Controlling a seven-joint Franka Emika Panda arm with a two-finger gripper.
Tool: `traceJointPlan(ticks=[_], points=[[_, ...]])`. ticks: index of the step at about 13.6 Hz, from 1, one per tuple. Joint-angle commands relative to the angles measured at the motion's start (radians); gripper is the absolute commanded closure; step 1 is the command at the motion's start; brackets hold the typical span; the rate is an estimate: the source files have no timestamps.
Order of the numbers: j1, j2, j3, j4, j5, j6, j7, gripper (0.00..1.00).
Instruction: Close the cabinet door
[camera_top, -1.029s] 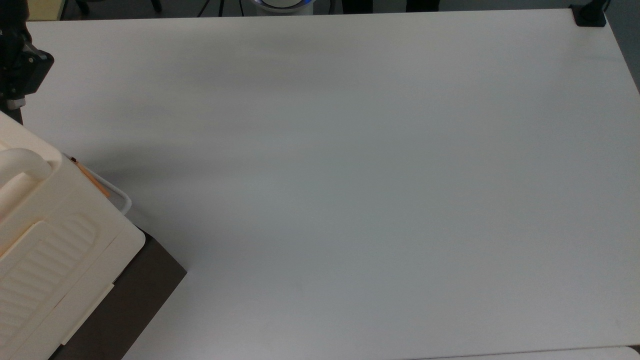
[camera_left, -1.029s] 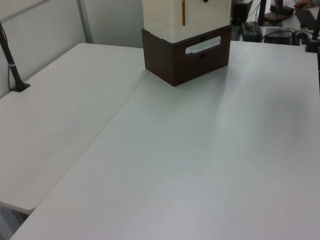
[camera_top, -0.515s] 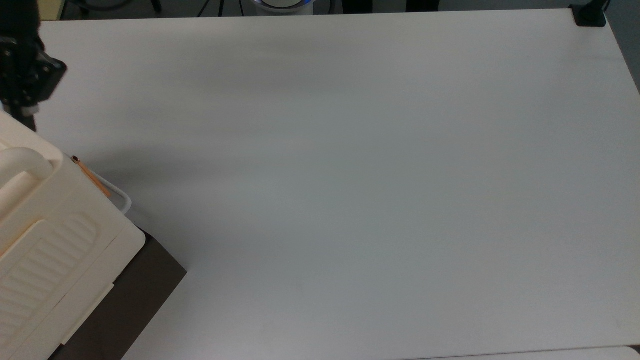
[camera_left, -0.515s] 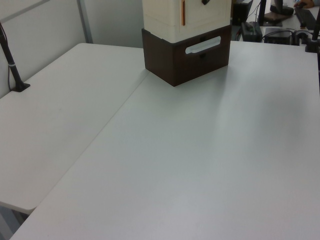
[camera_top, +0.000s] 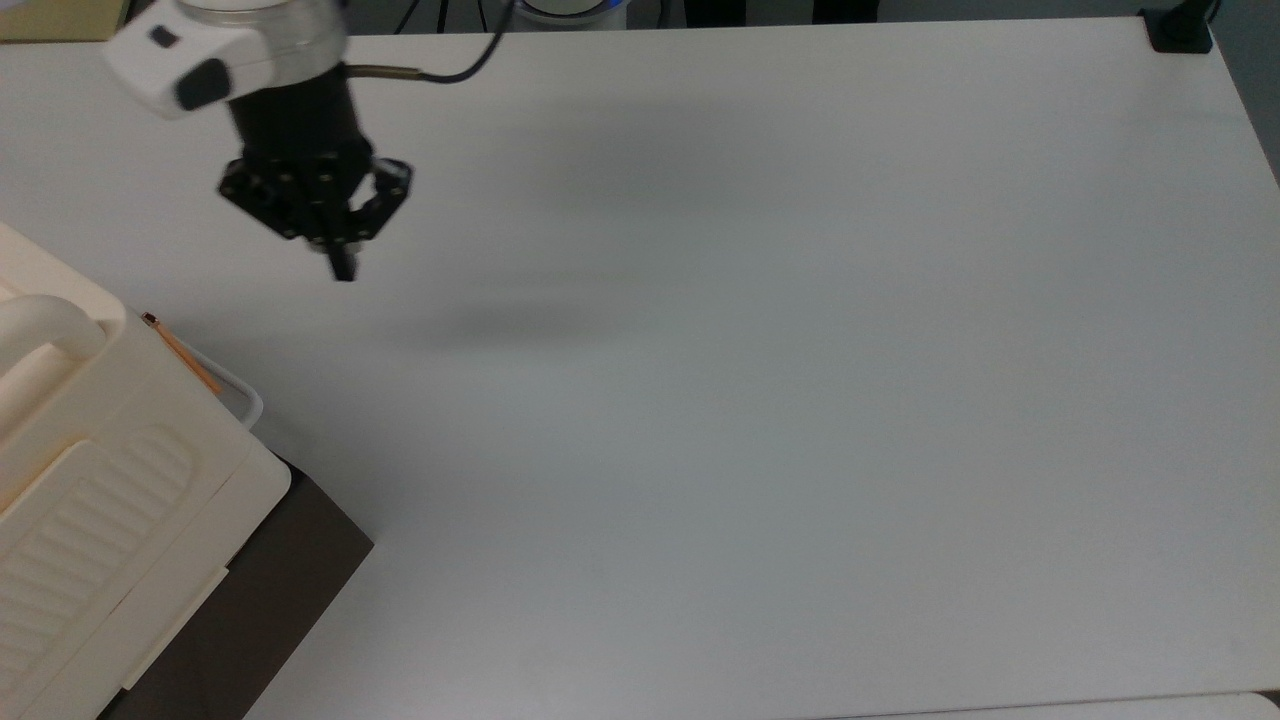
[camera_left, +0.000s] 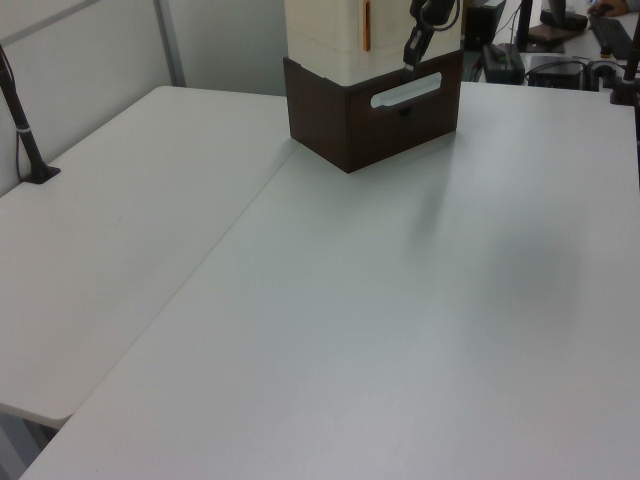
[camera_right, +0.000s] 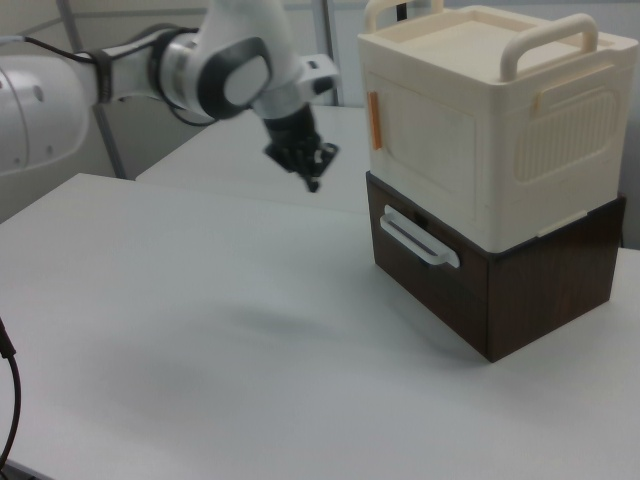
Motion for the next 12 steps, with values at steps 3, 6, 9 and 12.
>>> traceJointPlan(ticks=[3,6,9,12], points=[[0.005,-0.156,0.190,-0.050,-0.146,-0.345,0.204,0.99],[0.005,-0.239,0.208,-0.099,-0.134,-0.395,0.252,0.99],[-0.003,-0.296,0.218,-0.179,-0.109,-0.383,0.312,0.90],[-0.012,-0.296,0.233,-0.185,-0.109,-0.381,0.315,0.44]])
